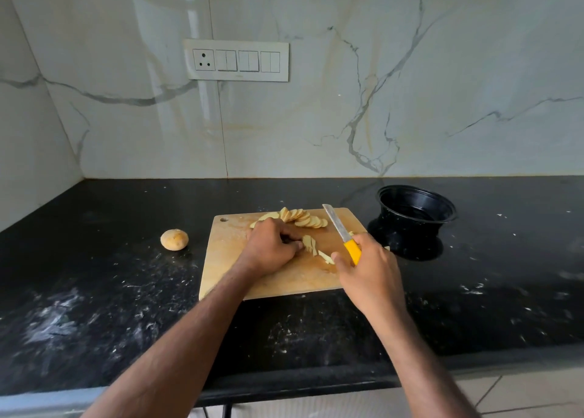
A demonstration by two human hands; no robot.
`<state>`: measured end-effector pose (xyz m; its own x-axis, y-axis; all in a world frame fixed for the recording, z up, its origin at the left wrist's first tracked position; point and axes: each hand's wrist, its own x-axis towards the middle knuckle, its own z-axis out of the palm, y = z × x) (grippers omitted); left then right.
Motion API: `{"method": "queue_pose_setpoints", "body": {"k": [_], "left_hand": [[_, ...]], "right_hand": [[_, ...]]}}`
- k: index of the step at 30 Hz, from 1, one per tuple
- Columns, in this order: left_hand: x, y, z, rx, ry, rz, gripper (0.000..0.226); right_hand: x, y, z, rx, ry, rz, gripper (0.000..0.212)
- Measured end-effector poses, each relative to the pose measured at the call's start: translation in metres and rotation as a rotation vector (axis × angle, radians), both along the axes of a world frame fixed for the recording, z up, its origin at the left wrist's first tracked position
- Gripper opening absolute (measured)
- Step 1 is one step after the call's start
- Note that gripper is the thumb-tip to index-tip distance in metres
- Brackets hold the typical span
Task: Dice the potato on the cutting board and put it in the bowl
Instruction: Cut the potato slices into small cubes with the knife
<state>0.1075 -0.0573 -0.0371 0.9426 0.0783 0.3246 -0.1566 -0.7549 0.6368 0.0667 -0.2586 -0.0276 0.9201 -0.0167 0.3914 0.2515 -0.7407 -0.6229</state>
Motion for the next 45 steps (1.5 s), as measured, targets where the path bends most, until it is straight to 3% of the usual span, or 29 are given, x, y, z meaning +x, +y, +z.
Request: {"method": "queue_pose_setpoints", "body": {"k": [6,16,21,30,35,45], "left_hand": [[0.003,0.002,-0.001,0.008,-0.006,-0.01,0.012],[0.004,0.002,-0.002,0.025,0.003,-0.001,0.011],[0.004,0.002,-0.002,0.019,-0.007,-0.001,0.011],[0.004,0.003,-0.002,0.046,-0.017,-0.026,0.016],[0.002,0.003,-0.001,0.092,-0.023,-0.048,0.022],[0.001,0.003,0.001,0.103,-0.02,-0.065,0.02]], "right_hand": [[0.012,0.013,-0.004,-0.171,-0.016,-0.014,0.016],[0.027,0.025,0.005,-0.072,0.135,-0.047,0.025],[0.035,0.034,0.009,0.026,0.122,-0.028,0.008],[0.045,0.034,0.004,0.027,0.165,-0.034,0.03],[0.049,0.047,0.008,0.035,0.216,-0.016,0.011],[0.052,0.044,0.012,0.052,0.247,-0.003,0.012]]}}
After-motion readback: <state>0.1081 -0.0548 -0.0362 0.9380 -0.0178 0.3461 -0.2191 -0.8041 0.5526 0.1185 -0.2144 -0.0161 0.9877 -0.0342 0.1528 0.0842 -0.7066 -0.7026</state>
